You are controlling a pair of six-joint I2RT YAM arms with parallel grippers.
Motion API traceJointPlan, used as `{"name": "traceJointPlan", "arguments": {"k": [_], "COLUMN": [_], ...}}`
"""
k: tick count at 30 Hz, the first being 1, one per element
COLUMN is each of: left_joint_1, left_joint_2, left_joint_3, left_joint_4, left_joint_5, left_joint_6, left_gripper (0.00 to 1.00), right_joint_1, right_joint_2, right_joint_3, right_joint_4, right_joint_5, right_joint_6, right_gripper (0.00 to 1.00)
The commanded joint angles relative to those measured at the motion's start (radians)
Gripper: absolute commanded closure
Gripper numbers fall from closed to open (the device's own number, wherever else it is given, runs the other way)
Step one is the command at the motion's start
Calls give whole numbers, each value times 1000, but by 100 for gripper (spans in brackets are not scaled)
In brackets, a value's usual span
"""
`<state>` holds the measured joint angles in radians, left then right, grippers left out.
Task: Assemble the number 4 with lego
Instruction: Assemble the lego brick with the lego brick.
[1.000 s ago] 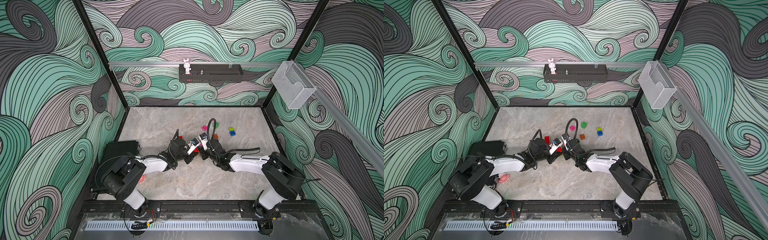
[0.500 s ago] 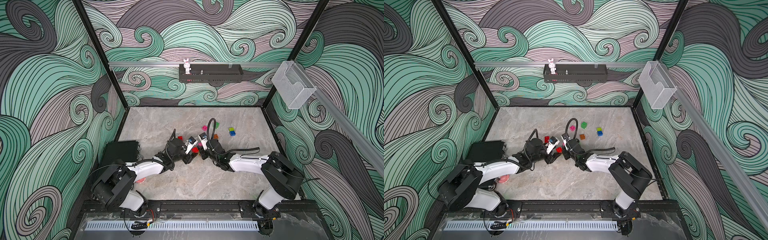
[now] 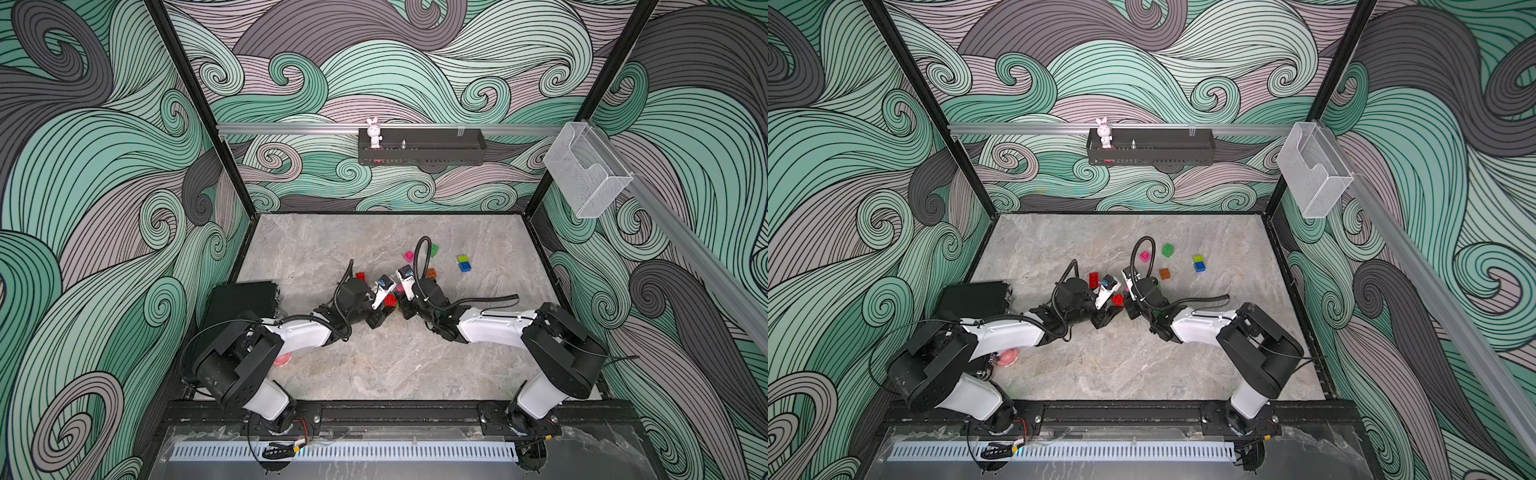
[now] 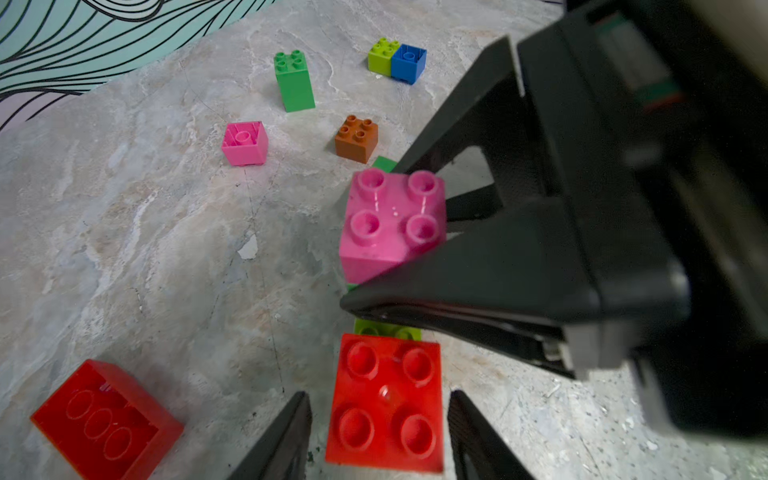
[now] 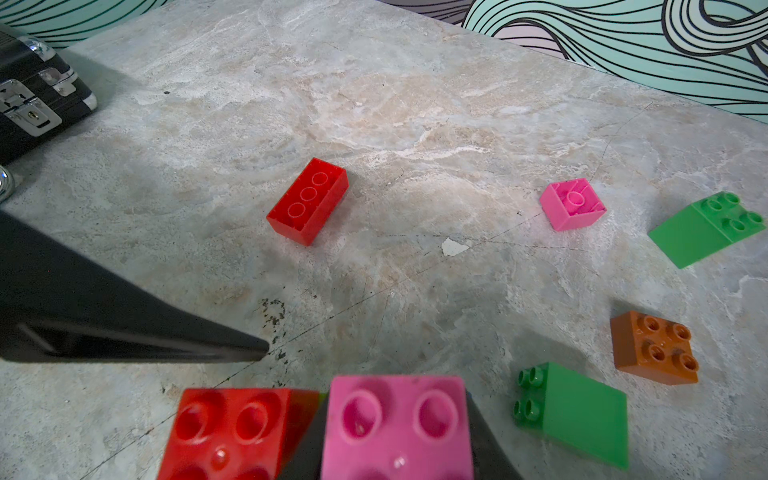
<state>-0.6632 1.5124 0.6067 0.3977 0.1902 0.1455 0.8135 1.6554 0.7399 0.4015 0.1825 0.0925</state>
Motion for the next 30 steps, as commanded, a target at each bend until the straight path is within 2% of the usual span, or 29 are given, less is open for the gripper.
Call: {"name": "traceJointPlan", "arguments": {"k": [1, 9, 16, 18, 21, 24, 27, 30], "left_joint_1": [7, 11, 14, 13, 13, 13, 13, 13], "left_joint_2": [15, 27, 35, 41, 52, 66, 85, 100], "left_joint_3": [36, 44, 57, 56, 47, 25, 13, -2], "left_joint_4": [32, 55, 49, 43, 51, 66, 78, 100], "left_joint_5": [18, 57, 77, 87, 83, 72, 67, 62], "left_joint_6": [11, 16, 26, 26, 29, 34, 39, 37], "left_gripper": [46, 49, 56, 62, 79, 92, 100, 100], "right_joint_1": [9, 12, 15, 15, 16, 16, 16, 16], "right_joint_2": [87, 89, 92, 92, 93, 92, 96, 98], "right_joint_3": [-62, -57, -54, -54, -54, -54, -52, -51], "right_joint_4": [-283, -286, -289, -291, -291, -292, -292, -293], "right_joint_5": [-57, -59, -60, -59, -58, -57, -58, -59], "right_joint_6": [4, 0, -2, -2, -2, -2, -2, -1], "right_gripper": [94, 95, 95, 95, 95, 95, 95, 95]}}
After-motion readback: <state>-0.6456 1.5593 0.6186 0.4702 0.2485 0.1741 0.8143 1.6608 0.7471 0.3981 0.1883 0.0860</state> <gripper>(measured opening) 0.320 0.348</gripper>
